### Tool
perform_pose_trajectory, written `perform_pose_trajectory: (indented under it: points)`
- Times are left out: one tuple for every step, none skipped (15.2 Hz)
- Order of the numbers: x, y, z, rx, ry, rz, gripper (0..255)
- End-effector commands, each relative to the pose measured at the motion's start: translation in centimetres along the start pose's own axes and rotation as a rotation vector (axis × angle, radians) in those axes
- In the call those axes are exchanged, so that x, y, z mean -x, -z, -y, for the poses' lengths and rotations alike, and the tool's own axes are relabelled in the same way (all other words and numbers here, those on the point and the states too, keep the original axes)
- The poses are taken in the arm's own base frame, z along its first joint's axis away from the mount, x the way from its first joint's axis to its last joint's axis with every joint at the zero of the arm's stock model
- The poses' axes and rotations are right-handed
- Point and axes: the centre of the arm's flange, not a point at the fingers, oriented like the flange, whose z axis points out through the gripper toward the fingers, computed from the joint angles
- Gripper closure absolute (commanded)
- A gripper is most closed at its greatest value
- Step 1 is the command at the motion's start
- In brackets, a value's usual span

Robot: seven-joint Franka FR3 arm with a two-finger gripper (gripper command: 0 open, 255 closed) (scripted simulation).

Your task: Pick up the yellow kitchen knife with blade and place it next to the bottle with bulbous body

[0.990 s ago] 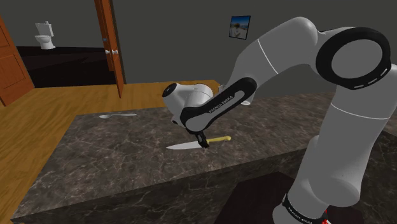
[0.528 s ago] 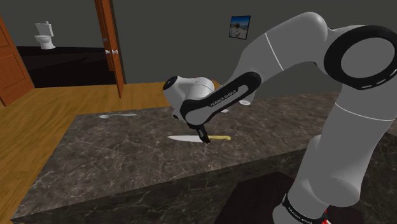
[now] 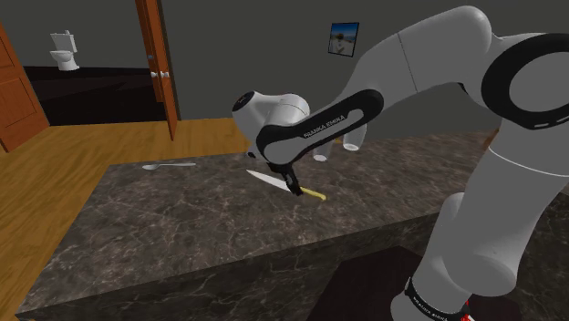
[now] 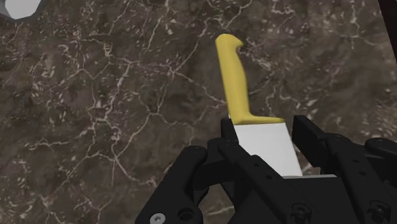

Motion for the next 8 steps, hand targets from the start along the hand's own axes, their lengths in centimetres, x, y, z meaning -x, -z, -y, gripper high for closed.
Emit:
perform_pose_trajectory:
  points:
    - [0.5,0.9,-0.3,0.0,0.0,0.0,255]
    - [0.8,1.4,-0.4,0.0,0.0,0.0,255]
    - [1.0,1.8,-0.4,0.0,0.0,0.0,255]
    - [1.3,2.3,-0.5,0.0,0.0,0.0,255]
    - [1.5,2.7,-0.6,0.0,0.0,0.0,255]
    - [1.8,3.2,-0.7,0.0,0.0,0.0,255]
    - [2.1,3.6,-0.7,0.0,0.0,0.0,255]
    - [2.3,4.1,-0.8,0.0,0.0,0.0,255]
